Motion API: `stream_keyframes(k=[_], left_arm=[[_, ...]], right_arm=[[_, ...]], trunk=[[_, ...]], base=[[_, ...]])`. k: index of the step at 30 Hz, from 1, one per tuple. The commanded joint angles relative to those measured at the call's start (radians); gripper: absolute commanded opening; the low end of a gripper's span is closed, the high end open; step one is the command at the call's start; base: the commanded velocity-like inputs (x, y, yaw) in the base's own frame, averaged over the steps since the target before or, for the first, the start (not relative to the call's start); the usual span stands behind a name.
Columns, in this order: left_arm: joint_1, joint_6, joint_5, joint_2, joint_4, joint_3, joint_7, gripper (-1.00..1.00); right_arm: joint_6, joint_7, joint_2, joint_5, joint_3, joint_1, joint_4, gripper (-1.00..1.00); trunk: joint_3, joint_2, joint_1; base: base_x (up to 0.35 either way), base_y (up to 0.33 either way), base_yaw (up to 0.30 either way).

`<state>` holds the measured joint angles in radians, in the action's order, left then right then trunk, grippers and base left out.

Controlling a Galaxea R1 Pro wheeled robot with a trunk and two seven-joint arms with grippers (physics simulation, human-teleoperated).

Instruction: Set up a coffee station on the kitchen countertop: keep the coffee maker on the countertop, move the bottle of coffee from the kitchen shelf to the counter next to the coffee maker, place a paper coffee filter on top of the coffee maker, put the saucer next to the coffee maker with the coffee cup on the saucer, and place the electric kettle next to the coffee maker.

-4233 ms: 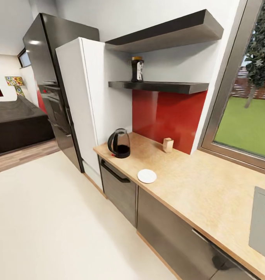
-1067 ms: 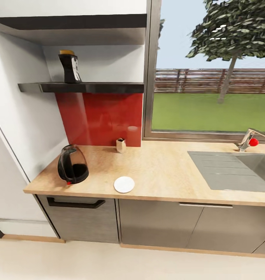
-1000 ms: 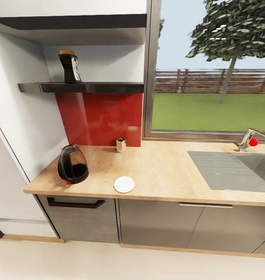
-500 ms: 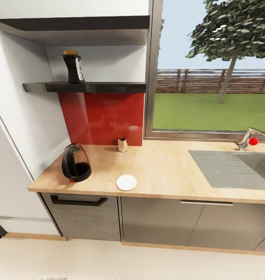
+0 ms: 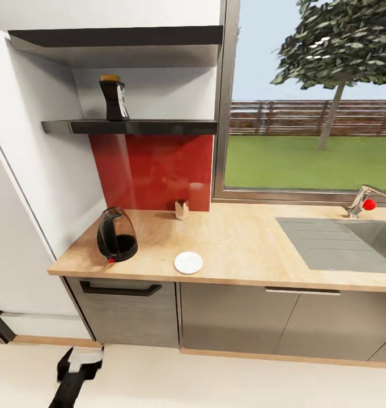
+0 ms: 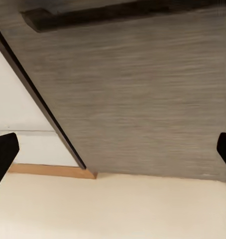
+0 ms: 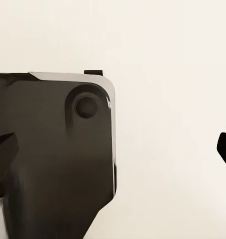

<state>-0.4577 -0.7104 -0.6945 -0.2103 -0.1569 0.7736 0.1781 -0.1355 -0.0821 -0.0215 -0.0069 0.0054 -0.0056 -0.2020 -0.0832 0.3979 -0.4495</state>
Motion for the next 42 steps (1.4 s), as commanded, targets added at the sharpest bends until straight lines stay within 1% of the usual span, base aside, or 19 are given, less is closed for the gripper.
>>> stream_keyframes(k=[1, 5, 8, 9, 10, 11, 15, 17, 20, 23, 25, 27, 29, 30, 31, 33, 36, 37, 42], left_arm=[[-0.013, -0.001, -0.002, -0.009, -0.026, 0.008, 0.01, 1.0], [-0.048, 0.001, -0.004, -0.04, -0.119, 0.006, 0.013, 1.0], [-0.061, 0.004, -0.004, -0.066, -0.227, -0.003, 0.014, 1.0], [-0.064, 0.007, -0.004, -0.082, -0.293, -0.031, 0.011, 1.0], [-0.064, 0.008, -0.003, -0.088, -0.316, -0.044, 0.01, 1.0], [-0.065, 0.013, 0.0, -0.101, -0.387, -0.093, 0.008, 1.0], [-0.065, 0.063, 0.01, -0.116, -0.513, -0.186, 0.005, 1.0], [-0.065, 0.111, 0.012, -0.127, -0.563, -0.208, 0.004, 1.0], [-0.065, 0.178, 0.013, -0.147, -0.652, -0.22, 0.003, 1.0], [-0.065, 0.255, 0.013, -0.178, -0.764, -0.23, 0.004, 1.0], [-0.065, 0.33, 0.013, -0.195, -0.856, -0.264, 0.004, 1.0], [-0.066, 0.431, 0.013, -0.203, -0.961, -0.333, 0.004, 1.0], [-0.072, 0.558, 0.013, -0.205, -1.07, -0.415, 0.004, 1.0], [-0.076, 0.592, 0.013, -0.206, -1.096, -0.435, 0.004, 1.0], [-0.098, 0.698, 0.013, -0.205, -1.169, -0.487, 0.003, 1.0], [-0.157, 0.83, 0.013, -0.202, -1.241, -0.533, 0.004, 1.0], [-0.291, 0.987, 0.012, -0.2, -1.289, -0.558, 0.005, 1.0], [-0.315, 1.011, 0.012, -0.199, -1.292, -0.56, 0.006, 1.0], [-0.561, 1.244, 0.013, -0.186, -1.302, -0.565, 0.013, 1.0]], right_arm=[[-0.003, -0.002, 0.0, -0.001, 0.001, -0.001, 0.001, 1.0], [-0.003, -0.002, 0.0, -0.001, 0.001, -0.001, 0.001, 1.0], [-0.003, -0.002, 0.0, -0.001, 0.001, -0.001, 0.001, 1.0], [-0.003, -0.002, 0.0, -0.001, 0.001, -0.001, 0.001, 1.0], [-0.003, -0.002, 0.0, -0.001, 0.001, -0.001, 0.002, 1.0], [-0.003, -0.002, 0.0, -0.001, 0.001, -0.001, 0.002, 1.0], [-0.003, -0.002, 0.0, -0.001, 0.001, -0.001, 0.002, 1.0], [-0.003, -0.002, 0.0, -0.001, 0.001, -0.001, 0.001, 1.0], [-0.003, -0.002, 0.0, -0.001, 0.001, -0.001, 0.001, 1.0], [-0.003, -0.002, 0.0, -0.001, 0.002, -0.001, 0.001, 1.0], [-0.003, -0.002, 0.0, -0.001, 0.002, -0.001, 0.001, 1.0], [-0.003, -0.002, 0.0, -0.001, 0.002, -0.001, 0.001, 1.0], [-0.003, -0.002, 0.0, -0.001, 0.002, -0.001, 0.001, 1.0], [-0.003, -0.002, 0.0, -0.001, 0.002, -0.001, 0.001, 1.0], [-0.003, -0.002, 0.0, -0.001, 0.001, -0.001, 0.001, 1.0], [-0.003, -0.002, 0.0, -0.001, 0.002, -0.001, 0.001, 1.0], [-0.003, -0.002, 0.0, -0.001, 0.002, -0.001, 0.001, 1.0], [-0.003, -0.002, 0.0, -0.001, 0.002, -0.001, 0.001, 1.0], [-0.003, -0.002, 0.0, -0.001, 0.002, -0.001, 0.002, 1.0]], trunk=[[-0.002, 0.002, -0.001], [-0.002, 0.002, -0.001], [-0.002, 0.002, -0.001], [-0.002, 0.002, -0.001], [-0.002, 0.002, -0.001], [-0.002, 0.002, -0.001], [-0.002, 0.002, -0.001], [-0.002, 0.002, -0.001], [-0.002, 0.002, -0.001], [-0.002, 0.002, -0.001], [-0.002, 0.002, -0.001], [-0.002, 0.002, -0.001], [-0.002, 0.002, -0.001], [-0.002, 0.002, -0.001], [-0.002, 0.002, -0.001], [-0.002, 0.002, -0.001], [-0.002, 0.002, -0.001], [-0.002, 0.002, -0.001], [-0.002, 0.002, -0.001]], base=[[0.0, 0.0, 0.0], [0.0, 0.0, 0.0], [0.0, 0.0, 0.0], [0.0, 0.0, 0.0], [0.0, 0.0, 0.0], [0.0, 0.0, 0.0], [0.0, 0.0, 0.0], [0.0, 0.0, 0.0], [0.0, 0.0, 0.0], [0.0, 0.0, 0.0], [0.0, 0.0, 0.0], [0.0, 0.0, 0.0], [0.0, 0.0, 0.0], [0.0, 0.0, 0.0], [0.0, 0.0, 0.0], [0.0, 0.0, 0.0], [0.0, 0.0, 0.0], [0.0, 0.0, 0.0], [0.0, 0.0, 0.0]])
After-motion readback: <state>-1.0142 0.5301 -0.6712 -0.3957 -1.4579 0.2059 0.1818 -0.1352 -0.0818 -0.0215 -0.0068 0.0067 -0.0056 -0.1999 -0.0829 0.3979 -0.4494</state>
